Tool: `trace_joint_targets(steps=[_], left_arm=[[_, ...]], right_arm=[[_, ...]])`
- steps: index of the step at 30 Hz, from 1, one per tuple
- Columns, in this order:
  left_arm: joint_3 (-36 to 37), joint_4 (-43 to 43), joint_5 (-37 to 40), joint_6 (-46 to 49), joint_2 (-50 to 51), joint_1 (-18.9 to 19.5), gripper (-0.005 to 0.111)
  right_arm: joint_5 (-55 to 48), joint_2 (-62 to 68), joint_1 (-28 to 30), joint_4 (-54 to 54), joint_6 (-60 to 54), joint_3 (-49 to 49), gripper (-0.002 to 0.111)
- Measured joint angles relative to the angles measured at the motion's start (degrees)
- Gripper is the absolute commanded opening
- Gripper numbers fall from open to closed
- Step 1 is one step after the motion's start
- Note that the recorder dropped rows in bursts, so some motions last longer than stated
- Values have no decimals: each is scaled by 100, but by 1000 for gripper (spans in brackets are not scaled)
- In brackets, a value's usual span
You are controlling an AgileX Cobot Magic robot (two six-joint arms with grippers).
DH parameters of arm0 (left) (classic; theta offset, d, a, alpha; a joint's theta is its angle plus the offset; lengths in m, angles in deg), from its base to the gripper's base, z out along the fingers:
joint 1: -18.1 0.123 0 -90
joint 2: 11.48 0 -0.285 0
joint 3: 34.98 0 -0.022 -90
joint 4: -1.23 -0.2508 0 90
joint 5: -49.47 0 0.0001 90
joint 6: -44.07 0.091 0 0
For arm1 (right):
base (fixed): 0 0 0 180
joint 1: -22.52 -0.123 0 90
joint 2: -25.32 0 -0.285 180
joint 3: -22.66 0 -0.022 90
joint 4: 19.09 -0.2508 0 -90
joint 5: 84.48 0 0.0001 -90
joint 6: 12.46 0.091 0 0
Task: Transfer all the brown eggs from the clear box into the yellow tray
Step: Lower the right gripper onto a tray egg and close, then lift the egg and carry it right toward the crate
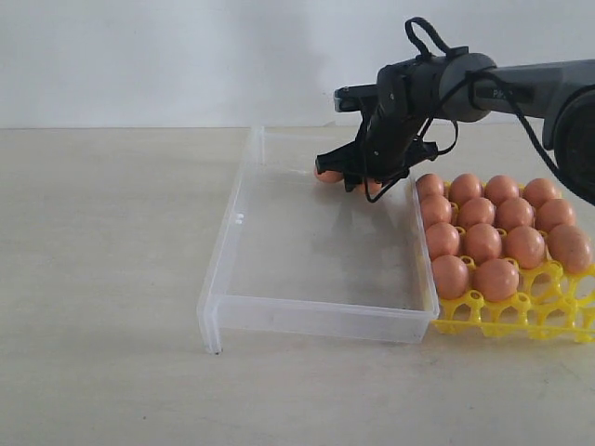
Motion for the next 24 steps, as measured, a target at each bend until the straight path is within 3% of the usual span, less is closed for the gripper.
trace_joint_targets(steps=[6,12,14,16,18,20,22,24], left_arm=[[0,0,0,0,0,0,4],[0,0,0,0,0,0,4],[0,0,0,0,0,0,4],[0,0,0,0,0,0,4],[0,0,0,0,0,0,4],[0,0,0,0,0,0,4],[0,0,0,0,0,0,4],[0,0,0,0,0,0,4]], right_arm=[[-381,-35,-12,-156,-26,13,0],[-773,-670,-384,-862,-1039,-166,0],[-394,-1274,-445,-1067,-1075,-895,0],[827,-2175,-445,-1108,-1083,-2461,0],[3369,-3816,-434,-1541,-1159,-5131,0],[5228,-5382,-397,-1646,-1183,-6746,0],[6249,-6471,-173,-1671,-864,-7928,0],[6548,-6986,413,-1634,-201,-8689,0]])
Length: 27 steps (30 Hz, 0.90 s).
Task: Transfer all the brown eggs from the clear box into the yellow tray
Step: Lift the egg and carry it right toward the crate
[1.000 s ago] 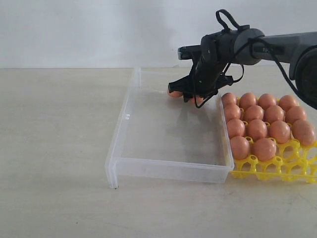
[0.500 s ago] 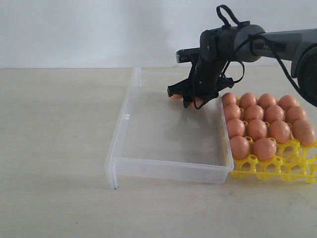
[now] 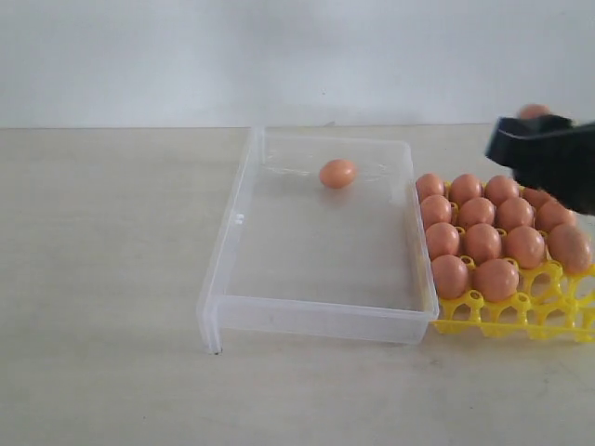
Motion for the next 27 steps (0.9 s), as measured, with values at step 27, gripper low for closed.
trace_joint_targets(steps=[27], left_arm=[[0,0,0,0,0,0,4]], right_arm=[[4118,3608,4172,11240,7650,2416,0]])
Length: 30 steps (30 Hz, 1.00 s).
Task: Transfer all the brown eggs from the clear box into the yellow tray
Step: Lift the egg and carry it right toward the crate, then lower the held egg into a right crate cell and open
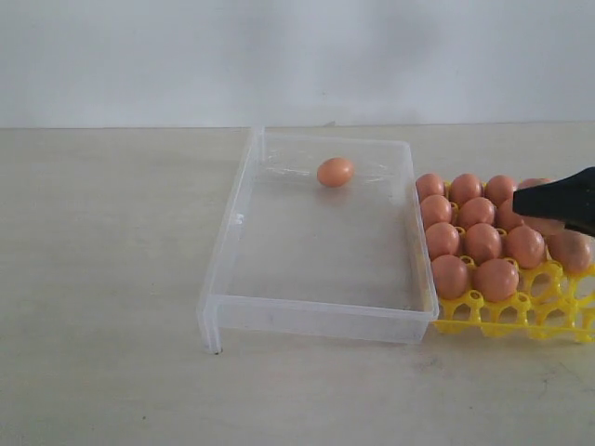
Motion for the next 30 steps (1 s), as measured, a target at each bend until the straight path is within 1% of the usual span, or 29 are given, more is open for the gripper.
trace_joint_targets(steps=[4,7,11,15,22,30], left_arm=[[0,0,0,0,0,0,4],[0,0,0,0,0,0,4],[0,0,0,0,0,0,4],[0,0,0,0,0,0,4],[0,0,0,0,0,0,4],[0,0,0,0,0,0,4]], right_arm=[[12,81,0,14,-399,4,0],[75,81,0,14,-950,4,0],[-163,81,0,23,-1610,17,0],[-274,227,0,23,-1818,26,0],[-375,472,0,23,-2580,-230,0],[-716,483,0,26,-2806,-391,0]])
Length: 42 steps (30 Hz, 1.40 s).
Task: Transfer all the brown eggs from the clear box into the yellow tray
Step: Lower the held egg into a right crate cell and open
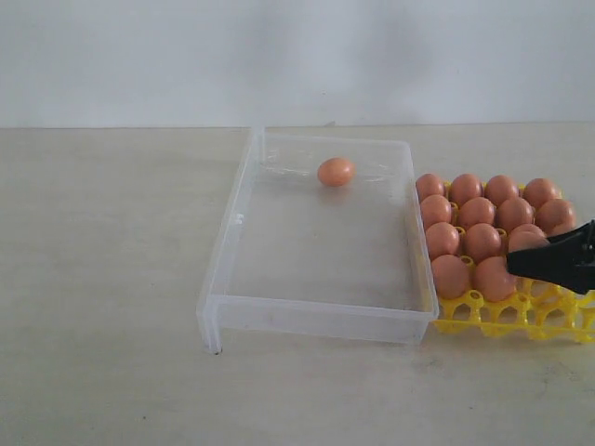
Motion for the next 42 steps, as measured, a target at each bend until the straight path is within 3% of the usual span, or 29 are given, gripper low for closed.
trace_joint_targets(steps=[10,12,17,19,35,42], left_arm=[[0,0,0,0,0,0,4],[0,0,0,0,0,0,4],[0,0,0,0,0,0,4],[0,0,0,0,0,0,4],[0,0,0,0,0,0,4],[0,0,0,0,0,0,4]], right_arm=[[-205,0,0,10,626,0,3],[-219,0,0,10,824,0,13],[-257,0,0,10,1094,0,52],[-287,0,0,10,1113,0,60],[-296,0,0,21,1113,0,59],[570,0,0,-842,598,0,59]])
